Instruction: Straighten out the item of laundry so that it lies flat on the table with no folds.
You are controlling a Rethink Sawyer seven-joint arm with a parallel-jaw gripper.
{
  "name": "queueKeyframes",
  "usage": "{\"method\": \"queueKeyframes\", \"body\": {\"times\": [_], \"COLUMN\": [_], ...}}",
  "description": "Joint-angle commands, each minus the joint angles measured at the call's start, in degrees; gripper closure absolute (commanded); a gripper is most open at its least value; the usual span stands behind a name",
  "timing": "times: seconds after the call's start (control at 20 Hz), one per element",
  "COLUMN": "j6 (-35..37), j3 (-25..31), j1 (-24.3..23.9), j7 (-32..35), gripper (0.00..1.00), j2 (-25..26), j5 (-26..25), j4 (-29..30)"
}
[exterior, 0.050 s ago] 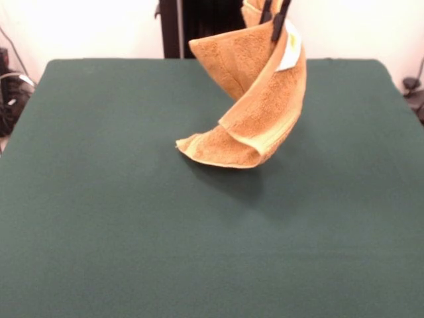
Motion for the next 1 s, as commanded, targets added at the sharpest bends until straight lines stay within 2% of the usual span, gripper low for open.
{"method": "queueKeyframes", "body": {"times": [0.05, 1.0], "j6": [5.4, 8.8], "j3": [3.49, 2.16], "j1": [2.01, 3.95], "j7": [15.37, 17.03], "gripper": [1.0, 1.0], "j2": [-0.26, -1.29], "j5": [1.64, 1.59], "j4": [2.9, 2.06]}}
